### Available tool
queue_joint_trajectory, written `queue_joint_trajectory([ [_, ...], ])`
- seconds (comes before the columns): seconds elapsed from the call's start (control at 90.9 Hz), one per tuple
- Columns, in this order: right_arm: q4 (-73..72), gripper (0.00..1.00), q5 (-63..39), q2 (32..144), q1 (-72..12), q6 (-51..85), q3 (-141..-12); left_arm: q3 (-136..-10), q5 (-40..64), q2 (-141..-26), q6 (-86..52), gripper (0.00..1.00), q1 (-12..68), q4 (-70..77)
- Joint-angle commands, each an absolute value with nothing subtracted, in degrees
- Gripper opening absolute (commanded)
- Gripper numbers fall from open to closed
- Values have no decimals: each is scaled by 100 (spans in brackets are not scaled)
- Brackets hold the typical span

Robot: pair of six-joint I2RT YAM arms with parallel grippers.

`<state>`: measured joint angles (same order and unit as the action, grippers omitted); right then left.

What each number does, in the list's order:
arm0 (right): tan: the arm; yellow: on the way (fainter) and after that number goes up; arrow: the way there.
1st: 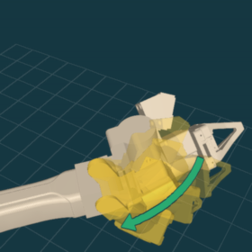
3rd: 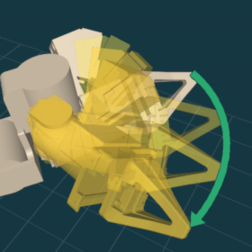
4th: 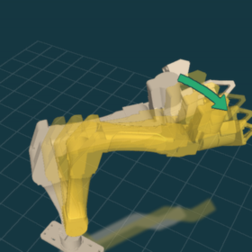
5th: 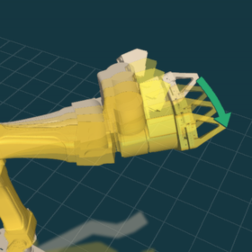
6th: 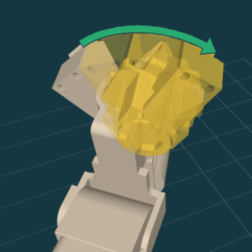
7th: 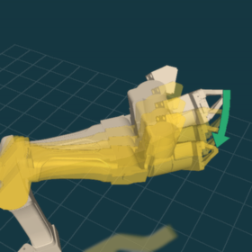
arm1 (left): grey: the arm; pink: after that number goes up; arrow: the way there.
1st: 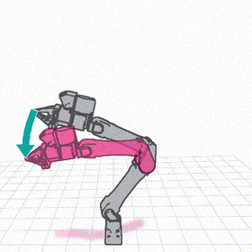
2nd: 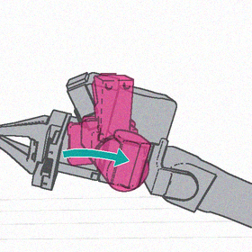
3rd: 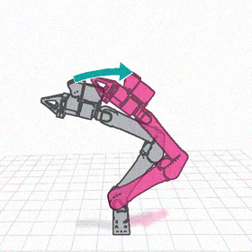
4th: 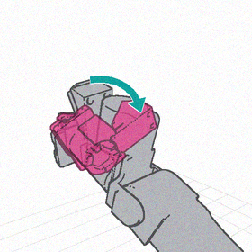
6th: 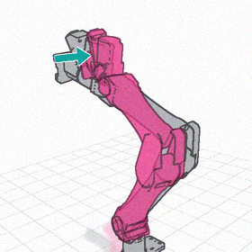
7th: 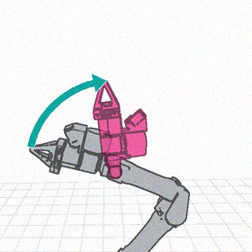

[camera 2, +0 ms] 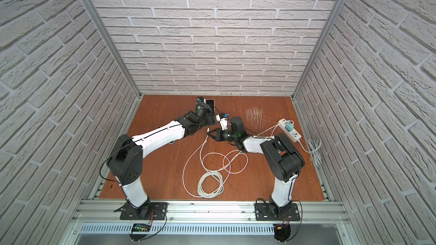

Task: Plug the charging cable into the phone
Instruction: Insert the charging cable into the phone.

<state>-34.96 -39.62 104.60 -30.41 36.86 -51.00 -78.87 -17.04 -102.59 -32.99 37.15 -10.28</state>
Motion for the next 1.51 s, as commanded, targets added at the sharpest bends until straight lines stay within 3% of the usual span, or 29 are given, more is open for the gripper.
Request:
queue_joint_trajectory([
  [0.0,-3805,3,-4079,10489,-3017,3695,-5272,-8052,-1758,-10010,-3234,47,3742,-624],
  [1.496,-4108,3,-4103,10657,-2818,3974,-5318,-7919,-1507,-10011,-3130,47,3788,-428],
])
